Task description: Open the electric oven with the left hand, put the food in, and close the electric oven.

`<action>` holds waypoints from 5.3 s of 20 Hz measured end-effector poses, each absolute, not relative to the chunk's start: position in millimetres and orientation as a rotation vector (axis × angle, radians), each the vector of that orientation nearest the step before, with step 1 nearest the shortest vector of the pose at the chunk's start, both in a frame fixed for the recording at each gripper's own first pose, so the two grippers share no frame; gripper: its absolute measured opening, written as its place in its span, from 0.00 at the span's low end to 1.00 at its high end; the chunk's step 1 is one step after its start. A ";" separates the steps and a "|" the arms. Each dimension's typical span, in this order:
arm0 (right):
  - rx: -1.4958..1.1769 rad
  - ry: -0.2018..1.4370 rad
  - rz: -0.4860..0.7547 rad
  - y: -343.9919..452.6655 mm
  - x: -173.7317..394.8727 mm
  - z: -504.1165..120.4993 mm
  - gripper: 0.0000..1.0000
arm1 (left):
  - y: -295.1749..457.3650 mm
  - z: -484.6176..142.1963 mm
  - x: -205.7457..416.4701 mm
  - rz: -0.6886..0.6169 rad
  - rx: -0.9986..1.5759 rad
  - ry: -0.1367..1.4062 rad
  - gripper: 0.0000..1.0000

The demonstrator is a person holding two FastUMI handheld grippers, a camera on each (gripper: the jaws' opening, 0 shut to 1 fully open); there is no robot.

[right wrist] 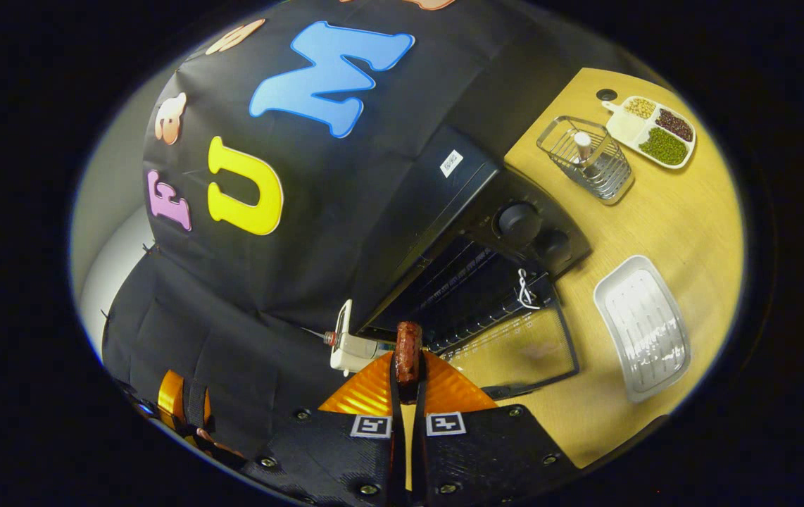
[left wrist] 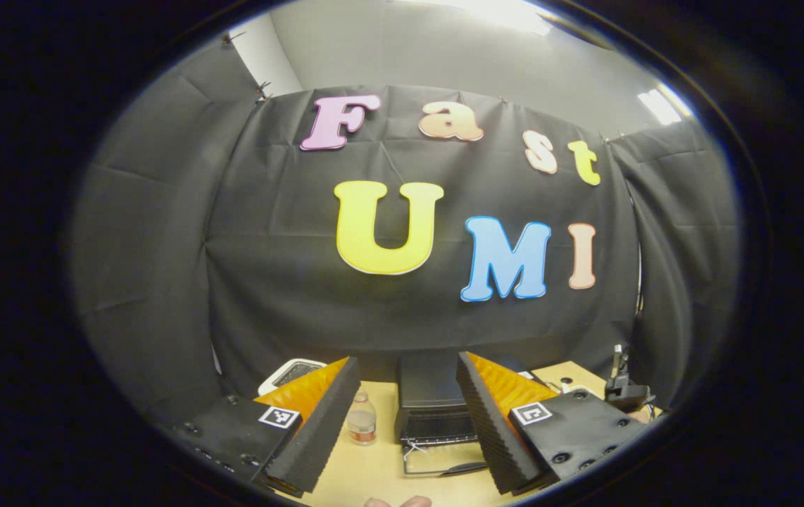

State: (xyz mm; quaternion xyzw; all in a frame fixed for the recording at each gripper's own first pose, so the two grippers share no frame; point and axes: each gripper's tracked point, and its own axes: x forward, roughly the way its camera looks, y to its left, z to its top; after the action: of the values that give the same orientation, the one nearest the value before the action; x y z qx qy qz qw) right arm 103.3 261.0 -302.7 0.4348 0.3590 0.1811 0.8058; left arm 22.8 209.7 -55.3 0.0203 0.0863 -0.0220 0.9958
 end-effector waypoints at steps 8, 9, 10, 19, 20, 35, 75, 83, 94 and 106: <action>0.934 0.821 0.257 304.1 164.3 -367.9 0.04 | 259.4 -68.5 21.5 0.042 0.043 0.219 0.97; 0.945 0.817 0.255 309.6 170.3 -371.7 0.04 | 265.3 -68.8 20.1 0.056 0.040 0.219 0.96; 0.956 0.812 0.248 312.5 177.1 -374.9 0.04 | 272.2 -69.9 19.4 0.072 0.034 0.222 0.97; 0.740 0.766 0.072 286.1 206.1 -391.9 0.29 | 278.1 -79.8 25.9 0.084 0.007 0.247 0.97; 0.701 0.762 0.053 278.0 207.2 -390.9 0.33 | 273.1 -79.2 29.7 0.072 0.013 0.246 0.97; 0.061 0.381 0.167 192.0 100.1 -207.7 0.88 | 152.2 -93.6 61.3 -0.120 0.008 0.215 0.97; 0.061 0.269 -0.006 55.9 43.0 -137.9 0.88 | 60.3 -427.0 3.5 -0.112 0.036 0.958 0.94; 0.064 0.270 -0.051 39.7 44.9 -138.0 0.88 | 72.9 -477.9 4.8 -0.098 0.041 1.148 0.94; 0.040 0.297 -0.056 40.3 47.2 -144.2 0.89 | 76.6 -509.1 17.6 -0.087 0.091 1.285 0.94; 0.036 0.309 -0.058 41.4 38.9 -146.4 0.89 | 74.3 -481.8 15.8 -0.107 0.067 1.250 0.97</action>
State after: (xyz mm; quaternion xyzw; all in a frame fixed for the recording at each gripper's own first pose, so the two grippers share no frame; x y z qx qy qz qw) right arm 38.9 41.4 -146.4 0.0178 0.1539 -0.0290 0.9875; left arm 15.8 74.3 -481.8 0.0313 0.5848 -0.0500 0.8091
